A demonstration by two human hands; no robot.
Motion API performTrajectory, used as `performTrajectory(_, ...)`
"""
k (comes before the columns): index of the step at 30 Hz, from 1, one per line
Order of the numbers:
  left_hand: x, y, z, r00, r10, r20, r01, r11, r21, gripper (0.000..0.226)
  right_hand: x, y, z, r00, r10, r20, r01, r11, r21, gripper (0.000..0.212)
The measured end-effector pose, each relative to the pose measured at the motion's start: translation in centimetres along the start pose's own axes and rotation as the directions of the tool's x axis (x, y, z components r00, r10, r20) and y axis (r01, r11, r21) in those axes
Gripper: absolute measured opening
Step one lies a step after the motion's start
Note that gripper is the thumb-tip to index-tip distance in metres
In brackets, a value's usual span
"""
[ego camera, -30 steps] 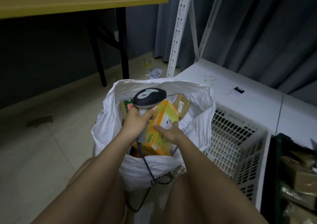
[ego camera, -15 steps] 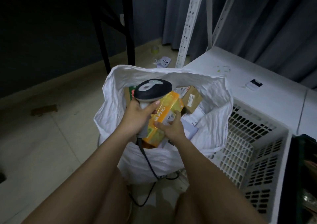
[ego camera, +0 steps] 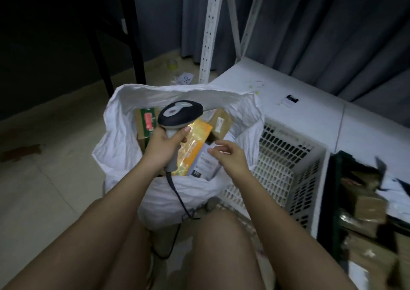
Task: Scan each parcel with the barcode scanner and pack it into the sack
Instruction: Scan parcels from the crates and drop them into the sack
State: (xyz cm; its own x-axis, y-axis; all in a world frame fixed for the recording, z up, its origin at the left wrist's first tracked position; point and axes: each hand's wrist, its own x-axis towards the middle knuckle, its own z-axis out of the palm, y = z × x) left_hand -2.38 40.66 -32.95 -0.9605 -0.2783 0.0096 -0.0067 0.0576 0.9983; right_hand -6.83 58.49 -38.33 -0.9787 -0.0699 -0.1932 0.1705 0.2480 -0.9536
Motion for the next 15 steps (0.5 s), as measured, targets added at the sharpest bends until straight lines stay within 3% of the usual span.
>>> performTrajectory(5,-2.0,2.3,6.5,0.990,0.040,0.133,-0.040,0.999,-0.005,0.037,-6.9,-0.3,-8.8,0.989,-0.008,-0.146,0.016,0.998,0.054,0.017)
performTrajectory(11,-7.5,5.4,16.6,0.926,0.016,0.378,-0.016,1.000,-0.005,0.044,-14.4,1.8,-19.4,0.910,-0.034,-0.414,0.056,0.998,0.041,0.012)
performTrajectory(15,-12.1,3.5,22.1,0.871,-0.051,0.488,0.056,0.998,0.005,0.048,-18.6,6.6,-24.4,0.834,0.024,-0.552,-0.022,1.000,0.011,0.014)
